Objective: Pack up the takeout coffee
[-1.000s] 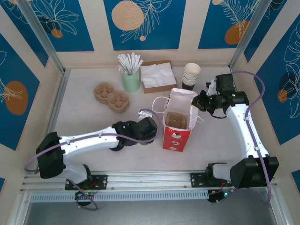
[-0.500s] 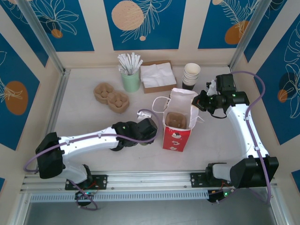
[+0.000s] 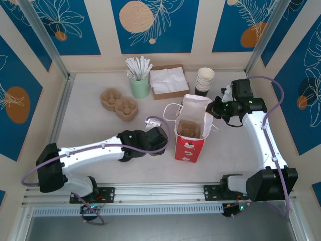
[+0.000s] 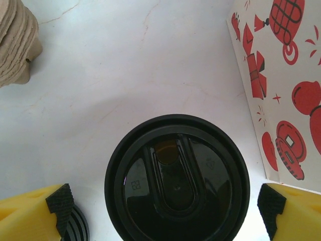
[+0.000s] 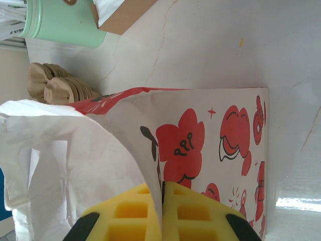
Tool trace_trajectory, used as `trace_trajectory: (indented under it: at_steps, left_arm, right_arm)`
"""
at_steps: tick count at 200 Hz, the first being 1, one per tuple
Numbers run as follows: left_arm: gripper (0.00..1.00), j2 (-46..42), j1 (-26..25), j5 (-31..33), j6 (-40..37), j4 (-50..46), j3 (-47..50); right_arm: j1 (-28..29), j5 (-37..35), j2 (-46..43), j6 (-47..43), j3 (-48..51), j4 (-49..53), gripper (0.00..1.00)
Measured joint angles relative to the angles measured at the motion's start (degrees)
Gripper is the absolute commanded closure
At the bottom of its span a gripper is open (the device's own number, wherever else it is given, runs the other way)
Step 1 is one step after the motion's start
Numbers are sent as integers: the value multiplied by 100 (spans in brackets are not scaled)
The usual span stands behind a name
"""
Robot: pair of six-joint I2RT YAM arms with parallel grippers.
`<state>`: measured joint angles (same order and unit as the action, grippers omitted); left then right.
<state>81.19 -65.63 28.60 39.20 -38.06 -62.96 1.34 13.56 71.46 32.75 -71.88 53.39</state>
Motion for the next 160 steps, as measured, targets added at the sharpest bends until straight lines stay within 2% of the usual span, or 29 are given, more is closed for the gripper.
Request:
trace_trajectory:
  at_steps: [160]
  left_arm:
    - [20,332,-35,-50,293,-35,0]
  right_arm:
    - [-229,85,-87,-111,79,22,93]
